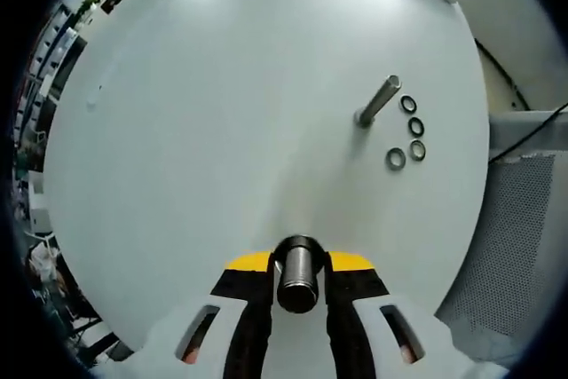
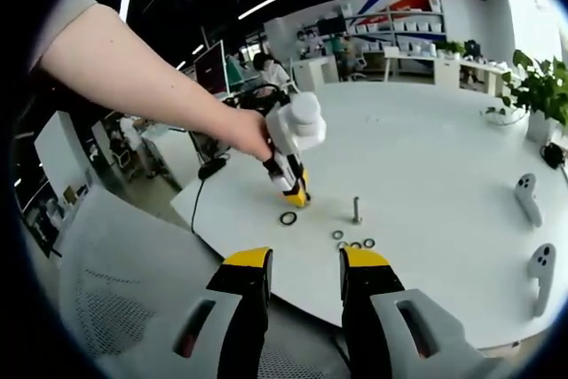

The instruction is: Place the washer onto the threaded stud by aligning its center hole with the stud, sliding it down to the base, and recovering from edge contact or off-axis alignment until the washer reaches the visible bottom stop.

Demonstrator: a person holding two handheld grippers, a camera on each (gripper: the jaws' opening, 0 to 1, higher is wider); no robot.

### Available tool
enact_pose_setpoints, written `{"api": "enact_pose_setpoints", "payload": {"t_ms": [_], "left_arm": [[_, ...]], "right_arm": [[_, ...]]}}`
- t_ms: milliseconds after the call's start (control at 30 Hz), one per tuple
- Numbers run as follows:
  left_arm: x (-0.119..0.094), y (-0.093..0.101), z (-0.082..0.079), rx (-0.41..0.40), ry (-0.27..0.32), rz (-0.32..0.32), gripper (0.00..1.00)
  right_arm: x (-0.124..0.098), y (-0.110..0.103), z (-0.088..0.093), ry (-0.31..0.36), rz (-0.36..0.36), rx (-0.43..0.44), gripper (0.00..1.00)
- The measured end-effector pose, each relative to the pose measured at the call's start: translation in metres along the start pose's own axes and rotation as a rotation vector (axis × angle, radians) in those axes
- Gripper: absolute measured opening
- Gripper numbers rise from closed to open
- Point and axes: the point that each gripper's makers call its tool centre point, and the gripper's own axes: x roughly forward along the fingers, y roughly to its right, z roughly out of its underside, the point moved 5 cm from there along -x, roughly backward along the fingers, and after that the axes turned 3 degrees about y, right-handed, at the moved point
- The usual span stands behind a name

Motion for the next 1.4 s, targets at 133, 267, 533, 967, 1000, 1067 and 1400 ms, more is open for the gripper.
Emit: {"api": "enact_pose_setpoints", "payload": {"t_ms": [133, 267, 533, 967, 1000, 1067, 1400], "left_arm": [[0.001, 0.001, 0.002, 0.001, 0.016, -0.016, 0.21], [-0.006, -0.002, 0.005, -0.022, 0.039, -0.045, 0.24], [-0.032, -0.006, 0.018, -0.104, 0.103, -0.084, 0.24], [-0.06, 0.006, 0.061, -0.229, 0.198, -0.117, 0.24], [-0.061, 0.008, 0.064, -0.236, 0.201, -0.115, 0.24], [-0.061, 0.01, 0.07, -0.242, 0.196, -0.111, 0.24], [-0.064, 0.021, 0.086, -0.262, 0.221, -0.118, 0.24]], "right_arm": [[0.0, -0.001, 0.001, -0.006, -0.004, -0.005, 0.32], [0.0, -0.001, 0.0, -0.004, -0.006, -0.007, 0.32], [0.001, -0.003, 0.001, -0.011, -0.02, -0.016, 0.32], [0.002, -0.007, 0.001, -0.014, -0.044, -0.031, 0.32], [0.002, -0.007, 0.001, -0.014, -0.046, -0.032, 0.32], [0.002, -0.008, 0.002, -0.015, -0.049, -0.033, 0.32], [0.002, -0.009, 0.001, -0.013, -0.057, -0.035, 0.32]]}}
